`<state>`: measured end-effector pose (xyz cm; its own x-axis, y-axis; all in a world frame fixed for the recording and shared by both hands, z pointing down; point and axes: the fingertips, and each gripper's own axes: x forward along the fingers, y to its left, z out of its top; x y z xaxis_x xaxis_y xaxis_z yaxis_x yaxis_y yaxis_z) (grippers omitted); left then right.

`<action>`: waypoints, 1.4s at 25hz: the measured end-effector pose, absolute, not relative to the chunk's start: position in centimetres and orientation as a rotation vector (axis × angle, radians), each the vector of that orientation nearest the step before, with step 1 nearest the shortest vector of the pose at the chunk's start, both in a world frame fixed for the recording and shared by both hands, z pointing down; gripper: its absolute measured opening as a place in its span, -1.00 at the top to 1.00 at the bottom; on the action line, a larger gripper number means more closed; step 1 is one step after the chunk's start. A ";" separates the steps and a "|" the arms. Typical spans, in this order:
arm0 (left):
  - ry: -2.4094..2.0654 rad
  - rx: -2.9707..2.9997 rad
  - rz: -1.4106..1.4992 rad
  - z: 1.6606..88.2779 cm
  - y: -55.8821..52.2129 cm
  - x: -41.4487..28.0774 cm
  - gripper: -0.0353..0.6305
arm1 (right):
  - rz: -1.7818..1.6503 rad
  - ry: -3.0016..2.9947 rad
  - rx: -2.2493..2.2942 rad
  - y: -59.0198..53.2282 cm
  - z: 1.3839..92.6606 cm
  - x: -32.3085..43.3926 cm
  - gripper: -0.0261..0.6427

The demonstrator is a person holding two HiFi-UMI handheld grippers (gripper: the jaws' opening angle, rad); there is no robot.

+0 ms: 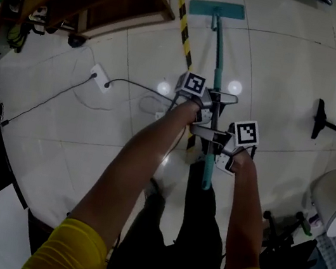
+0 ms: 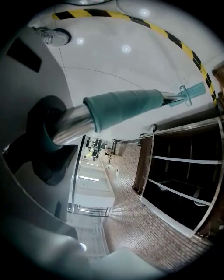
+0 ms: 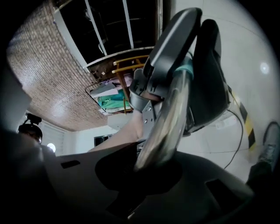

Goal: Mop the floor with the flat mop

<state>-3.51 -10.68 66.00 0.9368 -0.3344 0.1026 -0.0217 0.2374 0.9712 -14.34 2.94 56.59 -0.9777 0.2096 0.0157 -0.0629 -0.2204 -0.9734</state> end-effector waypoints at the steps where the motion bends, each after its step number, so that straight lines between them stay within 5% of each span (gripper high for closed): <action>1: -0.318 1.342 -0.221 65.6 -9.8 -3.4 0.65 | 2.315 -1.852 -0.199 3.9 55.8 -14.4 0.74; 10: -0.221 1.087 -0.081 55.5 19.5 6.1 0.63 | 2.404 -1.610 -0.132 29.3 44.1 -6.1 0.71; 16: 0.020 1.058 -0.069 55.9 15.3 11.3 0.63 | 2.342 -1.736 -0.098 24.8 47.0 -2.8 0.63; 26: -0.140 1.387 -0.006 67.0 -10.3 8.8 0.59 | 2.303 -1.982 0.068 1.2 58.8 -4.5 0.70; 35: -0.122 1.254 0.205 60.9 14.0 10.6 0.56 | 2.445 -1.830 0.013 23.4 49.7 -4.2 0.62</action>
